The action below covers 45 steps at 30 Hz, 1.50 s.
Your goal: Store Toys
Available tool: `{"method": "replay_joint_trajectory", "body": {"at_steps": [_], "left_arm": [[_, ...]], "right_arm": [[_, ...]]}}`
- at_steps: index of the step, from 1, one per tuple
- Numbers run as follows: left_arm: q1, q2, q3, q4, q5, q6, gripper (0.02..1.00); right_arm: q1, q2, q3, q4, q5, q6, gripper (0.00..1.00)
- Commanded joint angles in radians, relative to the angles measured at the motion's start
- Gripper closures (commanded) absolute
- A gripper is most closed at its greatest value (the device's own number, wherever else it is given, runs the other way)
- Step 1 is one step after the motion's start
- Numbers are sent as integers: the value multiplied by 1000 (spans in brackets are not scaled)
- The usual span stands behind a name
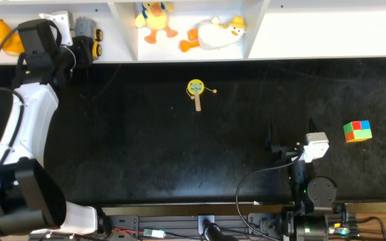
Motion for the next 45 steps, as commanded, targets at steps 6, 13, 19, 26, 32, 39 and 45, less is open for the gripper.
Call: {"method": "replay_joint_trajectory", "body": {"at_steps": [6,13,19,26,32,39,45], "left_arm": [[-3,43,39,34,17,-11,343],[-3,35,39,34,16,-10,20],[-6,-42,36,-36,-37,5,20],[-10,-174,-33,-126,-47,89,20],[-10,-338,-243,-130,-43,88,20],[-10,-577,-481,-122,-63,88,20],[-9,-774,-628,-33,-63,88,20]], "right_arm": [[5,-7,-13,5,4,-3,5],[5,-7,-13,5,4,-3,3],[5,-7,-13,5,4,-3,5],[5,-7,-13,5,4,-3,5],[5,-7,-13,5,4,-3,5],[5,-7,-13,5,4,-3,5],[5,-7,-13,5,4,-3,5]]}}
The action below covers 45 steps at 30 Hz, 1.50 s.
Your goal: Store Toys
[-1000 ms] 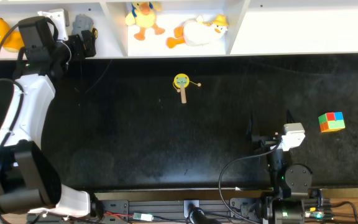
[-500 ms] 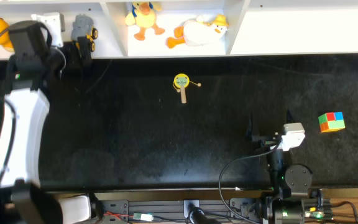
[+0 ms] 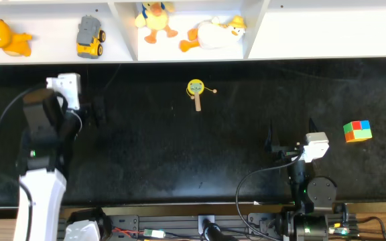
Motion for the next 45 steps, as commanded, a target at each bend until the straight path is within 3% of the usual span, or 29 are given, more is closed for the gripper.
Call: {"method": "replay_joint_trajectory", "body": {"at_steps": [1,7,11,19,26,45], "left_arm": [[-5,-188,-142,141,-11,11,20],[-17,-435,-400,527,-11,0,20],[-20,-595,-528,599,-12,-30,20],[-87,-906,-694,536,-125,-30,20],[-117,-1001,-703,323,-203,-26,20],[-128,-1040,-702,311,-195,4,20]], "right_arm": [[5,-7,-13,5,5,-3,7],[5,-7,-13,5,5,-3,5],[5,-7,-13,5,5,-3,5],[5,-7,-13,5,5,-3,5],[5,-7,-13,5,5,-3,5],[5,-7,-13,5,5,-3,7]]}}
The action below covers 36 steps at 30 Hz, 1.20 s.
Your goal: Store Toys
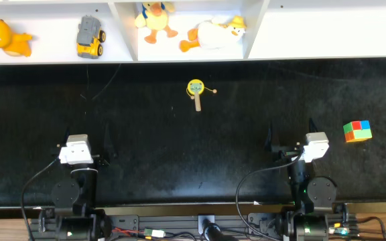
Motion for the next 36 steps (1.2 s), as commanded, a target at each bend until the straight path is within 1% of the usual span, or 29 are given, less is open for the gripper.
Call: {"method": "replay_joint_trajectory", "body": {"at_steps": [1,20,22,24,26,28,29,32,33,35,36], "left_arm": [[-4,-13,-3,2,-12,19,20],[-4,-13,-3,2,-12,19,20],[-4,-13,-3,2,-12,19,20],[-4,-13,-3,2,-12,19,20],[-4,-13,-3,2,-12,19,20],[-4,-13,-3,2,-12,19,20],[-4,-13,-3,2,-12,19,20],[-4,-13,-3,2,-12,19,20],[-4,-13,-3,2,-12,19,20],[-4,-13,-3,2,-12,19,20],[-4,-13,-3,2,-12,19,20]], "right_arm": [[5,-7,-13,5,4,-3,5],[5,-7,-13,5,4,-3,5],[5,-7,-13,4,19,-8,7],[6,-7,-13,0,81,-26,5],[21,-7,-13,-2,122,-26,5],[64,-6,-12,-1,165,6,5],[92,-2,-11,0,203,35,7],[191,32,-3,2,390,170,3],[215,44,0,1,438,208,7],[291,97,19,-23,572,318,5],[326,132,36,-42,625,363,5]]}}
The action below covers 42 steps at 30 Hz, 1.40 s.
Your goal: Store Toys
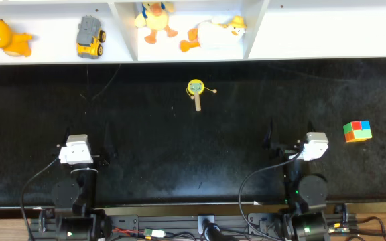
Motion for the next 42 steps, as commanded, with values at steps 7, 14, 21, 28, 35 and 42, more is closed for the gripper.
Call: {"method": "replay_joint_trajectory", "body": {"at_steps": [7,14,21,28,35,42], "left_arm": [[-4,-13,-3,1,-12,19,20],[-4,-13,-3,1,-12,19,23],[-4,-13,-3,1,-12,19,20],[-4,-13,-3,1,-12,19,20],[-4,-13,-3,1,-12,19,20],[-4,-13,-3,1,-12,19,20]], "right_arm": [[344,438,275,-252,533,402,5],[524,774,507,-377,632,584,5],[548,1130,779,-415,592,664,7],[548,1343,970,-435,439,567,5],[548,1438,1007,-468,287,568,5],[548,1505,1008,-466,203,568,5]]}}
